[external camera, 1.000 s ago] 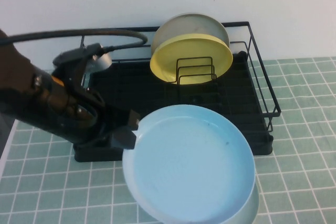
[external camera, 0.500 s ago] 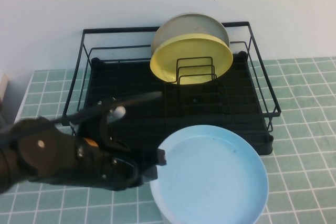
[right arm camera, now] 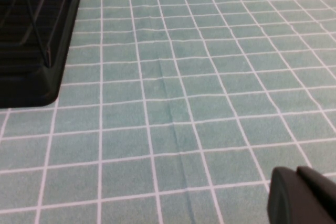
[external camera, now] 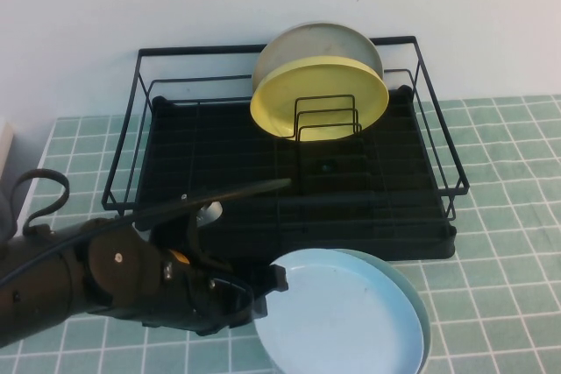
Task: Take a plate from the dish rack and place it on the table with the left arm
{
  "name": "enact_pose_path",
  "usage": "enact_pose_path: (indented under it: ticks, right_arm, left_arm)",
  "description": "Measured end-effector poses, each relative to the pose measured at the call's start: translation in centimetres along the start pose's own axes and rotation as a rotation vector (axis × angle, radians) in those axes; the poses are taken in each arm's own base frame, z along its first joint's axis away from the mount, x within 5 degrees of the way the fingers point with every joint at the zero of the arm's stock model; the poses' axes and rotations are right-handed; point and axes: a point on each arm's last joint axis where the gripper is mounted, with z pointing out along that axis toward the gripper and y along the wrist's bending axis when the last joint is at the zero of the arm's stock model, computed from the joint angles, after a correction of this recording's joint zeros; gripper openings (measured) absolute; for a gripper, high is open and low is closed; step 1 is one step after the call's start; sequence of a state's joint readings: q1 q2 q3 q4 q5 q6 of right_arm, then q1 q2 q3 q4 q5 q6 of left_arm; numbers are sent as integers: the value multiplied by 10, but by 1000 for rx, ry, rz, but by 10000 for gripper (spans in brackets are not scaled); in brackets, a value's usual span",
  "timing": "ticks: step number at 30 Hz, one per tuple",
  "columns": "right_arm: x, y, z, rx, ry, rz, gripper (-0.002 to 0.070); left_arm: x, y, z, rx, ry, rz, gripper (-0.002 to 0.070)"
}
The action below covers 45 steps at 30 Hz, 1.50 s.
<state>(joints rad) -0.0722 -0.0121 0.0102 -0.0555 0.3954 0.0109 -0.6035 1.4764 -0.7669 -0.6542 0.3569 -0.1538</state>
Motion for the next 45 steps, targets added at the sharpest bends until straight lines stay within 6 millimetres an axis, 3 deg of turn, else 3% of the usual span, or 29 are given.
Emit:
enact_pose_path:
  ticks: [7,12,16,19,21,23,32,38,45]
  right_arm:
    - [0,0,0,0,0,0,-2]
    - [0,0,0,0,0,0,-2]
    - [0,0,0,0,0,0,-2]
    - [0,0,0,0,0,0,-2]
    - [0,0,0,0,0,0,-1]
    - [0,0,0,0,0,0,-2]
    - [0,0,0,0,0,0,-2]
    - [0,0,0,0,0,0,-2]
    - [0,0,0,0,0,0,-2]
  left_arm:
    - [-1,0,1,0,-9,1,407]
    - [0,0,-1,2,-3,10,459]
    - [1,-4,-17,9,-28,96,363]
    - [0,-9,-43,28,-99,203,165]
    - [1,-12,-66,37,-165,311,70]
    - [5,-14,-90,38,-223,409,32]
    - [51,5,-193,-40,-380,892,1]
    - [76,24,-224,-100,-407,1002,-1]
    - [95,40,-235,-127,-335,1018,-1]
